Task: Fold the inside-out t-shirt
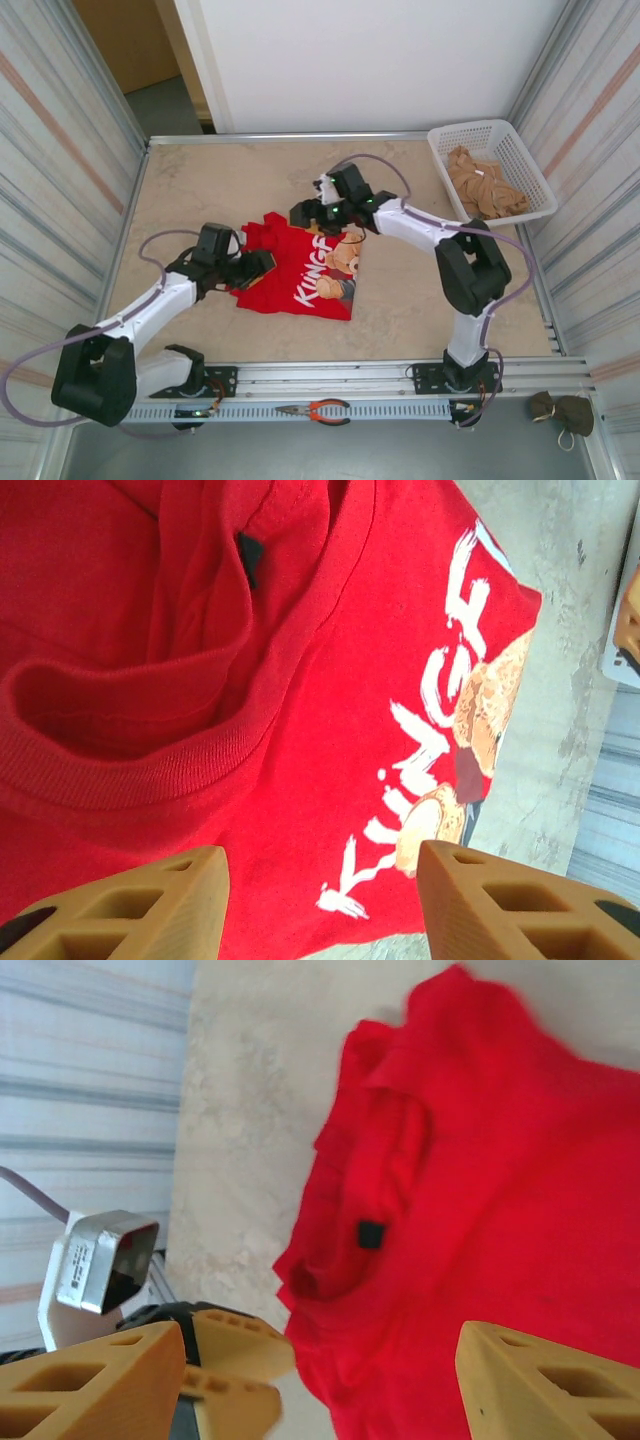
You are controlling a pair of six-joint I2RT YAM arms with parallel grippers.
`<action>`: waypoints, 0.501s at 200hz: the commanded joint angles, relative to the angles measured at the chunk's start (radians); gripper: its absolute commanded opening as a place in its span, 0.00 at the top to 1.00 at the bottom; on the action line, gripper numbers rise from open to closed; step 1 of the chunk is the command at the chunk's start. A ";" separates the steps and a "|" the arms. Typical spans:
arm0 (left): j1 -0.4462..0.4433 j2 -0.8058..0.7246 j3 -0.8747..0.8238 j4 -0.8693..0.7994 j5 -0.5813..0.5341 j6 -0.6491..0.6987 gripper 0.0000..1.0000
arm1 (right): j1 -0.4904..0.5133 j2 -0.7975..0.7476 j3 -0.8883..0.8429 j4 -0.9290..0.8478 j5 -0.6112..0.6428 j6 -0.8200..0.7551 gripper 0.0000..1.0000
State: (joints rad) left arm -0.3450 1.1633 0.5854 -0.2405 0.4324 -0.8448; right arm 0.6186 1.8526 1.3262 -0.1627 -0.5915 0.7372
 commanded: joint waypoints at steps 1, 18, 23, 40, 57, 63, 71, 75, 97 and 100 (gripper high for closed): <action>-0.017 0.050 0.025 0.051 -0.019 -0.042 0.47 | -0.027 0.003 -0.069 -0.071 0.040 -0.047 0.30; -0.021 0.095 0.018 0.055 -0.037 -0.058 0.47 | -0.037 0.038 -0.082 -0.090 0.065 -0.049 0.31; -0.020 0.104 0.015 0.050 -0.051 -0.062 0.47 | -0.040 0.047 -0.084 -0.096 0.074 -0.046 0.31; -0.019 0.128 0.002 0.021 -0.112 -0.078 0.47 | -0.056 0.083 -0.106 -0.102 0.117 -0.019 0.33; -0.006 0.156 0.005 0.011 -0.157 -0.067 0.47 | -0.078 0.091 -0.164 -0.079 0.150 0.027 0.34; 0.001 0.173 0.014 0.004 -0.161 -0.054 0.47 | -0.086 0.085 -0.190 -0.072 0.162 0.045 0.34; 0.012 0.200 0.034 -0.012 -0.165 -0.034 0.47 | -0.096 0.073 -0.228 -0.060 0.184 0.069 0.35; 0.016 0.215 0.044 -0.014 -0.166 -0.024 0.47 | -0.102 0.065 -0.250 -0.058 0.198 0.081 0.35; 0.036 0.308 0.121 -0.021 -0.152 0.042 0.47 | -0.124 -0.011 -0.365 -0.047 0.269 0.146 0.36; 0.037 0.324 0.136 -0.020 -0.147 0.053 0.48 | -0.125 -0.023 -0.386 -0.048 0.279 0.156 0.36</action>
State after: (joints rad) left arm -0.3271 1.4090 0.6281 -0.2352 0.3107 -0.8761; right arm 0.5228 1.8805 1.0733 -0.1341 -0.4728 0.7975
